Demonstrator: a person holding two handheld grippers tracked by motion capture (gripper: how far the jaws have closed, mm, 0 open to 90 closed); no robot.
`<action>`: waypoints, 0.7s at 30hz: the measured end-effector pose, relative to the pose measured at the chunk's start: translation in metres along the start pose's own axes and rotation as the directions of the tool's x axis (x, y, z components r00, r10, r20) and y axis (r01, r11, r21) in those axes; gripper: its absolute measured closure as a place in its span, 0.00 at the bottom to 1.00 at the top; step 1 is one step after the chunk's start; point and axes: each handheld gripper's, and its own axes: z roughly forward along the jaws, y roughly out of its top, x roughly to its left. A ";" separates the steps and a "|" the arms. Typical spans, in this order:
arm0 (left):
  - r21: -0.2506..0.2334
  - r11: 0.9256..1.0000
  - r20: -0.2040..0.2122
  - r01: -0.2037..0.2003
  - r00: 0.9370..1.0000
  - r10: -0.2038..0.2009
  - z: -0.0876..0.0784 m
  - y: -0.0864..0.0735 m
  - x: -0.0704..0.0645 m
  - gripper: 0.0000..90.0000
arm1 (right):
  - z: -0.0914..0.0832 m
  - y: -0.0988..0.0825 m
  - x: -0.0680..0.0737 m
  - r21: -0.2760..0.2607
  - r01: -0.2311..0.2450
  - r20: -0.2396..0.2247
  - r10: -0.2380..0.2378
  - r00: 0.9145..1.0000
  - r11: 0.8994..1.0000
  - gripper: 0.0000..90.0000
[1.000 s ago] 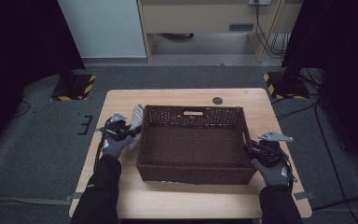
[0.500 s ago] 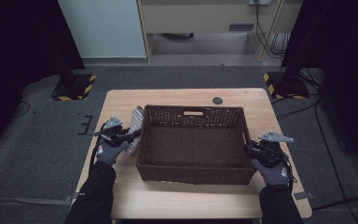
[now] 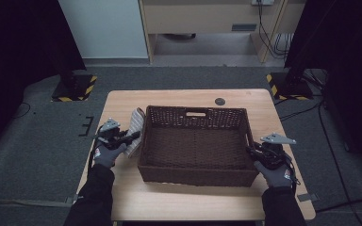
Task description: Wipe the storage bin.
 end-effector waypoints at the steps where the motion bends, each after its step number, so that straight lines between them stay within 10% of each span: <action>1: -0.015 1.000 0.009 -0.009 1.000 0.009 -0.004 0.004 -0.002 0.71 | 0.000 0.000 0.000 0.000 -0.002 -0.001 0.002 1.000 1.000 0.72; 12: 0.093 0.993 0.010 -0.073 0.997 0.073 0.010 -0.009 -0.004 0.72 | 0.000 0.000 0.000 -0.001 -0.009 -0.006 0.009 1.000 1.000 0.72; 16: 0.199 0.976 -0.007 -0.093 0.995 0.096 0.026 -0.028 -0.004 0.72 | 0.000 0.000 0.001 -0.001 -0.007 -0.003 0.007 1.000 1.000 0.72; 21: 0.146 0.989 -0.020 -0.037 0.999 0.040 0.014 -0.025 0.001 0.71 | 0.000 0.000 0.003 0.007 -0.002 0.007 0.002 1.000 1.000 0.74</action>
